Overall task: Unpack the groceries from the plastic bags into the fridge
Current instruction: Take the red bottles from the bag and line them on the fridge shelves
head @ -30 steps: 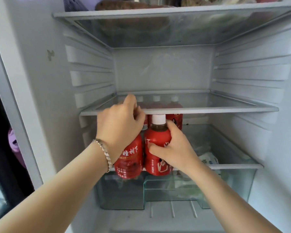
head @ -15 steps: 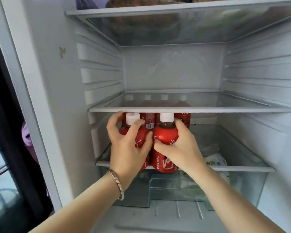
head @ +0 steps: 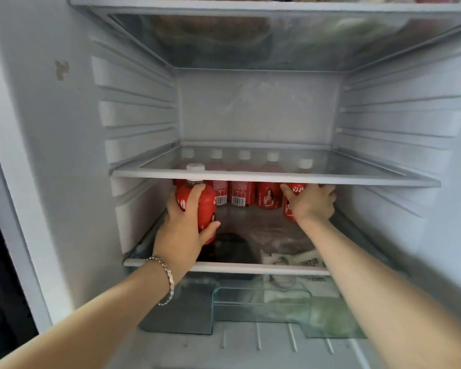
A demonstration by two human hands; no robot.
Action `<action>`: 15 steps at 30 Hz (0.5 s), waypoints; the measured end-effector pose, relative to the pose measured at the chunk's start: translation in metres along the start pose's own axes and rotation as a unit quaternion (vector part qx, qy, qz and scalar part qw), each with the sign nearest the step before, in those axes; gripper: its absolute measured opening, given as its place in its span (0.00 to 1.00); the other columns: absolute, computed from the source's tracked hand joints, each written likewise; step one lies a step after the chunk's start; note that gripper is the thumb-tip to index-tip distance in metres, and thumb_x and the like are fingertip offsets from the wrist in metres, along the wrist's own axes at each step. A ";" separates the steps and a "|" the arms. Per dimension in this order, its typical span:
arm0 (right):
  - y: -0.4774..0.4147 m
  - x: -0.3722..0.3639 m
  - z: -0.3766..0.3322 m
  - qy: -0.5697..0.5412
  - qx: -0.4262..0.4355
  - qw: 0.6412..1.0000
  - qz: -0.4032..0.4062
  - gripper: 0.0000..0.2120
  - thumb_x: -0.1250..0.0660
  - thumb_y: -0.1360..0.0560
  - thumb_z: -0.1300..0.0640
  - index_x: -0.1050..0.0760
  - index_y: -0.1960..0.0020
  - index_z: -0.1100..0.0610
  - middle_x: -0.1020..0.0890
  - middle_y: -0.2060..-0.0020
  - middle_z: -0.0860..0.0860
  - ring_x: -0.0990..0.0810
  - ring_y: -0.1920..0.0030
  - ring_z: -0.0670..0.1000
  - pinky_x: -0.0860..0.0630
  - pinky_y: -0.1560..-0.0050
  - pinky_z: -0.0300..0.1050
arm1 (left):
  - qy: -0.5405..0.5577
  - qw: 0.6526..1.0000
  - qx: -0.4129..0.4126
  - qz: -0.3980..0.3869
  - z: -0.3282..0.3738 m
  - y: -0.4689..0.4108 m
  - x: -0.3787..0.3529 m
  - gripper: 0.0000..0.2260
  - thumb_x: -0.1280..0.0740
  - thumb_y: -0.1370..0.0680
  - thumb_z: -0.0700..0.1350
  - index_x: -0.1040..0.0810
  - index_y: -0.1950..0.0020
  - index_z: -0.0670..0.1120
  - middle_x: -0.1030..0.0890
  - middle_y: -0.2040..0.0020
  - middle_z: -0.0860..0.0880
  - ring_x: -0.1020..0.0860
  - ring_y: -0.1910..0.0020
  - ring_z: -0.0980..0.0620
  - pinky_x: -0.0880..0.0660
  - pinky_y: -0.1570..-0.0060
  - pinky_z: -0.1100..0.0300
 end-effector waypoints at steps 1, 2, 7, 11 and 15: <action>-0.007 -0.003 0.001 0.015 -0.011 1.000 -0.012 0.34 0.37 0.26 0.37 0.34 0.32 0.63 0.36 0.33 0.64 0.34 0.35 0.64 0.29 0.42 0.55 | -0.003 1.000 0.004 -0.007 0.001 -0.005 0.000 0.33 0.34 0.26 0.57 0.49 0.26 0.57 0.46 0.27 0.43 0.27 0.38 0.40 0.23 0.45 0.50; -0.012 -0.007 0.002 0.027 -0.012 0.999 -0.026 0.34 0.37 0.25 0.39 0.35 0.31 0.64 0.37 0.33 0.64 0.34 0.36 0.63 0.29 0.42 0.54 | -0.001 1.000 0.011 -0.015 0.000 -0.008 -0.001 0.34 0.33 0.26 0.56 0.49 0.26 0.58 0.46 0.27 0.42 0.28 0.38 0.40 0.24 0.44 0.50; -0.021 -0.032 0.000 0.000 -0.009 0.992 -0.127 0.47 0.31 0.27 0.48 0.58 0.26 0.69 0.46 0.28 0.68 0.40 0.29 0.65 0.36 0.31 0.52 | 0.024 0.999 0.017 -0.028 -0.003 -0.016 -0.006 0.37 0.32 0.26 0.54 0.52 0.25 0.58 0.43 0.28 0.41 0.26 0.40 0.42 0.24 0.44 0.53; -0.019 -0.045 -0.011 0.089 -0.026 0.979 -0.180 0.63 0.31 0.33 0.33 0.66 0.28 0.73 0.53 0.27 0.70 0.50 0.25 0.66 0.44 0.27 0.54 | 0.006 0.999 0.016 -0.030 -0.003 -0.018 -0.011 0.37 0.34 0.26 0.56 0.53 0.24 0.57 0.42 0.30 0.40 0.24 0.44 0.42 0.22 0.46 0.52; -0.018 -0.056 -0.020 0.164 -0.052 0.976 -0.132 0.62 0.36 0.34 0.29 0.62 0.28 0.75 0.48 0.27 0.71 0.43 0.27 0.66 0.41 0.28 0.53 | -0.023 0.999 0.015 -0.027 -0.002 -0.017 -0.013 0.37 0.35 0.26 0.56 0.53 0.24 0.56 0.42 0.29 0.41 0.24 0.44 0.44 0.22 0.47 0.56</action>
Point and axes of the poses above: each hand's wrist, its own y-axis away from the middle knuckle, its own x-axis out of the back of the hand, z = x × y, the point moved 1 cm from there along -y, towards the middle knuckle
